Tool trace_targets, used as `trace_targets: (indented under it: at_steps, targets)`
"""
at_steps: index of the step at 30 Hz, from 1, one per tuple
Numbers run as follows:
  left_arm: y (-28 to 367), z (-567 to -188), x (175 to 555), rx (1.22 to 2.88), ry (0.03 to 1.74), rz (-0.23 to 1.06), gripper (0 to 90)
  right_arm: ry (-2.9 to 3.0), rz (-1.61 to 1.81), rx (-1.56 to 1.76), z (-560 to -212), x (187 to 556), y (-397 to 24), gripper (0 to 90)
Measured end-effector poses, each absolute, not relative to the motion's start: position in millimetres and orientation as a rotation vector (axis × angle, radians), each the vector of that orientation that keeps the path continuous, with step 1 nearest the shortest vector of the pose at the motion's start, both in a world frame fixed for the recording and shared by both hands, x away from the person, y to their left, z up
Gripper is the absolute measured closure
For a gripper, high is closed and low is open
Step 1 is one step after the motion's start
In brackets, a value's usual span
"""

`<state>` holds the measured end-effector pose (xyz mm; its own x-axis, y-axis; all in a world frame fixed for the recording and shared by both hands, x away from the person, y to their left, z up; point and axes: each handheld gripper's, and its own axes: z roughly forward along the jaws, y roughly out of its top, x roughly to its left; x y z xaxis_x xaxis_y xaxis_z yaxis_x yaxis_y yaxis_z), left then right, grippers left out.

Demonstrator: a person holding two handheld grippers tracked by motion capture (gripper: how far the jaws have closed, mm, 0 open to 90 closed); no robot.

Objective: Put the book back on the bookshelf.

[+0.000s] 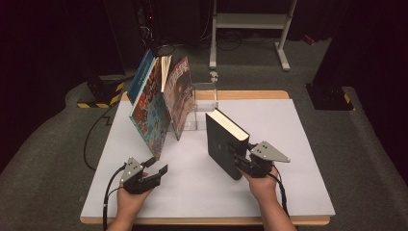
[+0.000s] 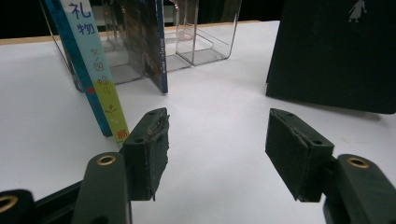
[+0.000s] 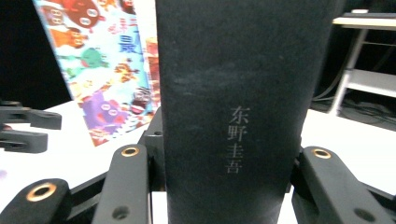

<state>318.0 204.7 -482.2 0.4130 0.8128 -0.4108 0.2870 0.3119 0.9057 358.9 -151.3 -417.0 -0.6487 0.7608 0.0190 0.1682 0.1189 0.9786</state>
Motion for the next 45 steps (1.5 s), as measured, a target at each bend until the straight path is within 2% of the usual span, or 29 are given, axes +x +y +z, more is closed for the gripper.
trace_targets:
  at_steps: [16, 35, 40, 45]
  targets:
    - [197.9, -480.9, 322.8, 1.269, 1.121, 0.449, 39.8, 1.81, 1.518, 0.973, -420.4, 355.1, -170.8, 53.9]
    - [188.0, -484.7, 323.4, 1.35, 1.082, 0.392, 39.5, 1.799, 1.511, 0.96, -432.9, 338.0, -174.1, 51.8]
    - [191.9, -485.5, 325.6, 1.343, 1.086, 0.354, 39.4, 1.817, 1.496, 0.977, -430.7, 337.4, -171.4, 49.1]
    - [199.0, -486.2, 327.2, 1.319, 1.095, 0.319, 39.4, 1.819, 1.479, 0.989, -424.2, 340.8, -169.3, 42.6]
